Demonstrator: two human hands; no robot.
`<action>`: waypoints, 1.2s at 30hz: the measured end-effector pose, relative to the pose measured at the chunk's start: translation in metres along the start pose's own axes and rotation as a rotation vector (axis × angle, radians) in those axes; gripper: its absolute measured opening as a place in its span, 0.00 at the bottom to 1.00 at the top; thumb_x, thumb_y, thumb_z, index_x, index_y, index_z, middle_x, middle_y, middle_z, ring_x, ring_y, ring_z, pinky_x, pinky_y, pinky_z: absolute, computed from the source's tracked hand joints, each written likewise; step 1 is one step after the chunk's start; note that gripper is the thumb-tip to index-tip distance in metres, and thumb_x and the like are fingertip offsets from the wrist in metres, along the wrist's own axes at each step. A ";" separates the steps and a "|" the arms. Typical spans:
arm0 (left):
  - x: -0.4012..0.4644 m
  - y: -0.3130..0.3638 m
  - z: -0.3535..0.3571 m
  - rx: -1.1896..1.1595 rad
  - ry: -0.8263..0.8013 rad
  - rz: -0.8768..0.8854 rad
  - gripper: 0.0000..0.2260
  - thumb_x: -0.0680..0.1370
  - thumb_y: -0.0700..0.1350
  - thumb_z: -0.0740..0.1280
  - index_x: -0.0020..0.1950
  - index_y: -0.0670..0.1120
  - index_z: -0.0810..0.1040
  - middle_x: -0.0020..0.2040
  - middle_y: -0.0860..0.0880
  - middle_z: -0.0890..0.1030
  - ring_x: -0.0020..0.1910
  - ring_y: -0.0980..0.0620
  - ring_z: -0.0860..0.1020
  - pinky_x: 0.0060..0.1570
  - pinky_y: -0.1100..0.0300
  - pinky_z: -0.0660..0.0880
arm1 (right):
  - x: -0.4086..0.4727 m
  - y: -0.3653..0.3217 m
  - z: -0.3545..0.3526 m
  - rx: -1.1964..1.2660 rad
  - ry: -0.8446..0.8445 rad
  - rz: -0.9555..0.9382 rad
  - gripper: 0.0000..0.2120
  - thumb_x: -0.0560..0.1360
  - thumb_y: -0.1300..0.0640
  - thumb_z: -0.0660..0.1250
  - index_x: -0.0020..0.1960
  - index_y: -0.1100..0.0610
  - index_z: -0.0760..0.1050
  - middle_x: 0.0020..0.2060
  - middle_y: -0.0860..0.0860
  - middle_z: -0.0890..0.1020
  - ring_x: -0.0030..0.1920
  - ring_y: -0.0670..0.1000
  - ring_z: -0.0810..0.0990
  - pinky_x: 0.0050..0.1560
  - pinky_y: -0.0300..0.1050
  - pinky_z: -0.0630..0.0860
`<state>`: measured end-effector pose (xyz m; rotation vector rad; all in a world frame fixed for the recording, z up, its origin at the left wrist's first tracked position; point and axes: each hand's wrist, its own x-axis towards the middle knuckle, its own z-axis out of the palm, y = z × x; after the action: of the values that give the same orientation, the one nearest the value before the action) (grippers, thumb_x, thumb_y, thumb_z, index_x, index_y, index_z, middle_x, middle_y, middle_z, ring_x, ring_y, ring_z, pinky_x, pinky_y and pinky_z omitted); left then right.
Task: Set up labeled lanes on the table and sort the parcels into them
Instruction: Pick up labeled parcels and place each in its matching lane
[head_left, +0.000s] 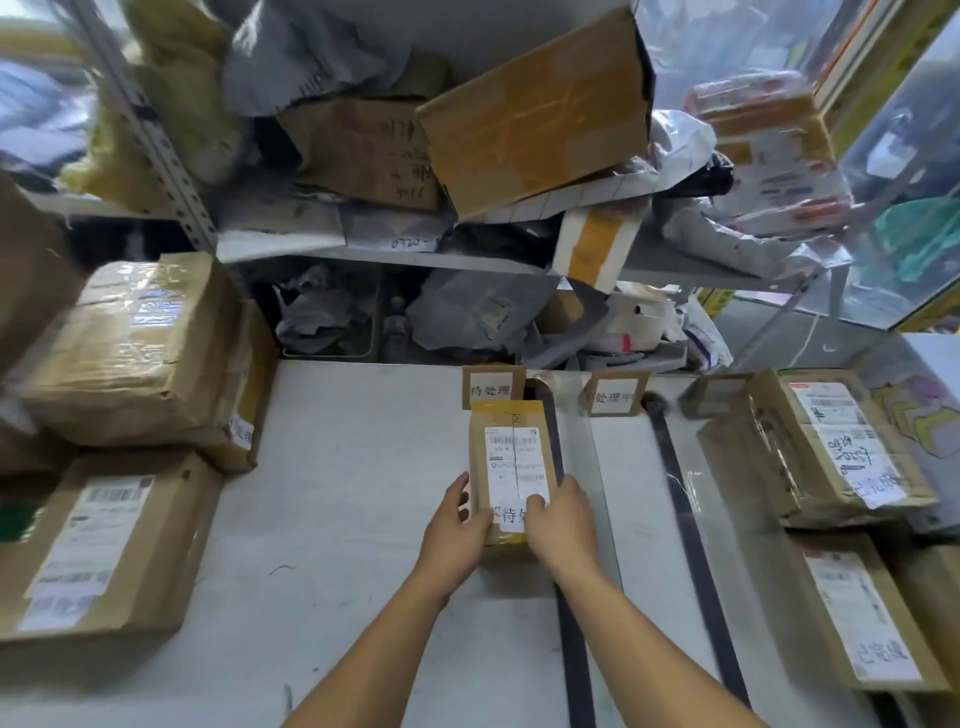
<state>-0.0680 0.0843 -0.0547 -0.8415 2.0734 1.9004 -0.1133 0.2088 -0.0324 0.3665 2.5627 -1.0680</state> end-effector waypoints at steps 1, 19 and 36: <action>-0.002 0.000 -0.006 0.001 0.016 -0.009 0.25 0.81 0.50 0.63 0.77 0.56 0.61 0.72 0.52 0.70 0.63 0.54 0.73 0.49 0.67 0.72 | -0.003 -0.003 0.000 -0.021 0.072 -0.071 0.21 0.81 0.58 0.61 0.72 0.61 0.63 0.71 0.56 0.70 0.70 0.58 0.69 0.60 0.47 0.78; -0.060 0.017 -0.301 -0.160 0.696 0.265 0.15 0.81 0.45 0.64 0.67 0.52 0.72 0.64 0.53 0.76 0.56 0.62 0.75 0.50 0.71 0.70 | -0.088 -0.224 0.165 0.329 -0.524 -0.296 0.32 0.78 0.39 0.65 0.76 0.50 0.60 0.60 0.50 0.74 0.47 0.48 0.83 0.40 0.45 0.82; 0.020 0.030 -0.386 -0.191 0.549 0.134 0.28 0.81 0.57 0.61 0.78 0.57 0.56 0.74 0.48 0.68 0.67 0.45 0.70 0.56 0.53 0.66 | -0.072 -0.315 0.247 0.448 -0.507 -0.221 0.20 0.79 0.43 0.65 0.68 0.47 0.66 0.51 0.46 0.78 0.47 0.44 0.77 0.36 0.41 0.72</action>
<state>-0.0149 -0.2923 0.0181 -1.4389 2.3085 2.1471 -0.1098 -0.1926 0.0330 -0.0857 1.9374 -1.5826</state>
